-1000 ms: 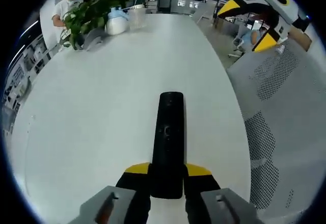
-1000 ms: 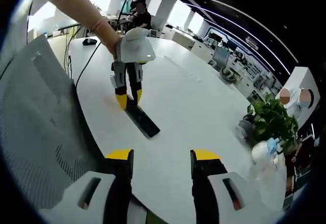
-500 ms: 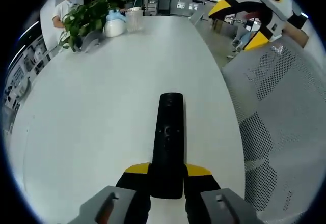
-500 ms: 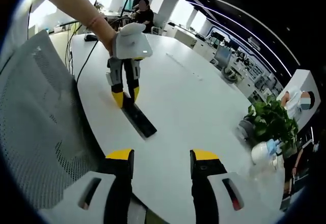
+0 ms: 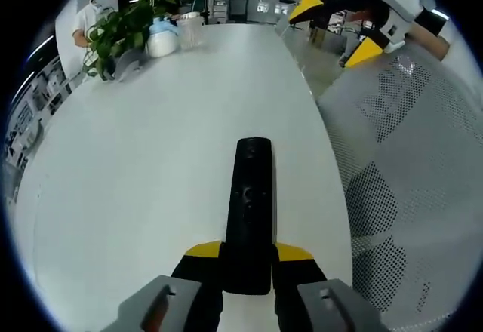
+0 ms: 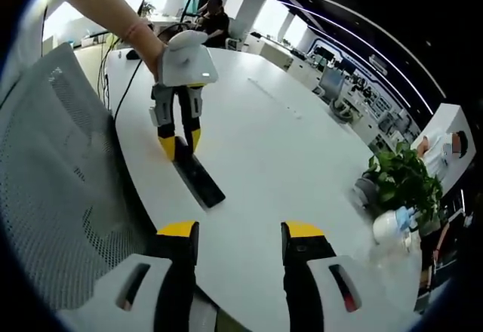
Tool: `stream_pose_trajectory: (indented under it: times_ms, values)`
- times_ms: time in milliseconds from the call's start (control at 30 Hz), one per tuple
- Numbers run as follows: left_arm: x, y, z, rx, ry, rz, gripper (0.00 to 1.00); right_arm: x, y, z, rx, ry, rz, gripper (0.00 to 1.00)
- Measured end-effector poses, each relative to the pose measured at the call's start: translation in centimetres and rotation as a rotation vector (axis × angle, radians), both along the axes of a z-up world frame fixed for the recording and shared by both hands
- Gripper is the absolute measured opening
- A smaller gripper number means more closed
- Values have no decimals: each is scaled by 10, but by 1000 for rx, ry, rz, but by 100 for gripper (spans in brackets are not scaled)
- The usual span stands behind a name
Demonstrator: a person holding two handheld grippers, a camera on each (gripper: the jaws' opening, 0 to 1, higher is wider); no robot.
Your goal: Press the specified remote control buttons in sequence, fully releasing each button before pressing the next.
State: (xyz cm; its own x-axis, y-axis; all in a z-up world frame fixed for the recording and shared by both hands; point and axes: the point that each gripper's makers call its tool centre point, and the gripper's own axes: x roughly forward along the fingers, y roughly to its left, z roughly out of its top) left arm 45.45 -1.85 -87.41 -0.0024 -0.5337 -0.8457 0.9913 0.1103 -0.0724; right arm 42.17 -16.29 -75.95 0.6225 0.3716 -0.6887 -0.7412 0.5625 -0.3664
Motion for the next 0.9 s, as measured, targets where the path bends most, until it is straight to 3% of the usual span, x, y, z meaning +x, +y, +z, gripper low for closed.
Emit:
stream_pose_trajectory:
  times_ms: [500,733,833,900]
  values:
    - [-9,0,1,-15,11,36,24,-4,5,-3,27,36,12,46]
    - [-13,0,1,-51,25,83,24,-8,8,-6,64,83,12,46]
    - [-20,-5,3,-100,65,114,24,-11,10,-10,66,114,16,45]
    - [-24,-6,3,-113,60,114,24,-13,10,-14,59,135,24,45]
